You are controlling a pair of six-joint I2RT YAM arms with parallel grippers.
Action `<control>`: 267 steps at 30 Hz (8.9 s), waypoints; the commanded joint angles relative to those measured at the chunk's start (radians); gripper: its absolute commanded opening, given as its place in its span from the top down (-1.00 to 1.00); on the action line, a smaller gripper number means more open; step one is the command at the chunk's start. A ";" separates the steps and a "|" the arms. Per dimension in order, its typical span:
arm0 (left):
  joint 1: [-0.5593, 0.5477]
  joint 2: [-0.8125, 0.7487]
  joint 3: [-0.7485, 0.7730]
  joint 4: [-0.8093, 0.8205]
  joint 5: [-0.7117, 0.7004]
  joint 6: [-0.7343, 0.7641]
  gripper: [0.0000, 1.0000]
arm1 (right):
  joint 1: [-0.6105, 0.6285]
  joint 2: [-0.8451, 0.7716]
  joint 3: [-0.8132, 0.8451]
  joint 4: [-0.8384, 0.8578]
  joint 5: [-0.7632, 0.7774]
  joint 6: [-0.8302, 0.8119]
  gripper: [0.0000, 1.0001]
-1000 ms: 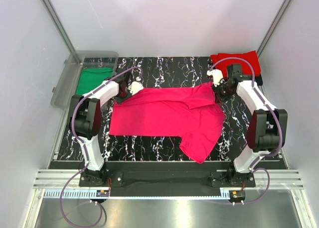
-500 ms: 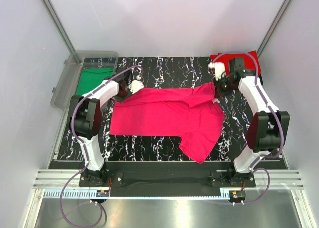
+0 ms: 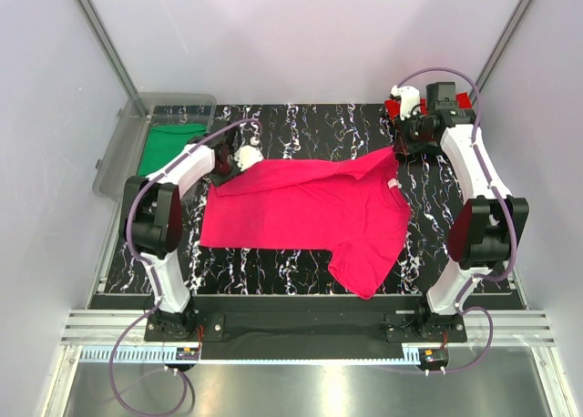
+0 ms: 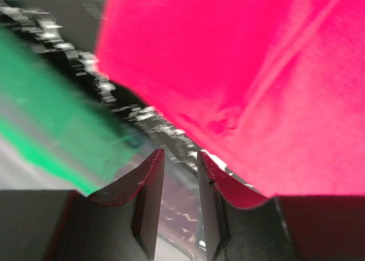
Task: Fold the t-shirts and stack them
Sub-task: Fold the tshirt
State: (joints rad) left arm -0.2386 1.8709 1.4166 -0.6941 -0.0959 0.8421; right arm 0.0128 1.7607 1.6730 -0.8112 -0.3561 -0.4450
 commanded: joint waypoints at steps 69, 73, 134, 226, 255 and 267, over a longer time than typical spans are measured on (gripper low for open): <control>0.033 0.034 0.024 -0.042 -0.031 0.177 1.00 | -0.004 -0.207 -0.464 0.001 -0.093 0.042 1.00; 0.033 0.051 0.018 -0.041 -0.031 0.160 1.00 | -0.004 -0.193 -0.484 0.017 -0.090 0.035 1.00; 0.038 0.122 -0.041 0.041 -0.067 0.109 0.71 | -0.004 0.000 -0.486 0.149 0.026 -0.024 1.00; 0.039 0.573 0.671 -0.079 -0.232 -0.305 0.51 | -0.105 0.586 0.289 0.104 0.184 0.101 1.00; -0.099 -0.079 0.001 0.010 -0.005 -0.360 0.16 | 0.246 0.000 -0.177 -0.032 -0.127 -0.166 0.31; -0.064 -0.115 -0.143 0.039 -0.002 -0.376 0.20 | 0.282 0.206 -0.104 -0.019 -0.139 -0.123 0.43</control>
State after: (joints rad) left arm -0.3107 1.8065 1.2747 -0.7002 -0.1150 0.4774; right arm 0.2935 1.9251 1.5234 -0.8352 -0.4664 -0.5751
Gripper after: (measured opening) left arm 0.405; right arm 0.290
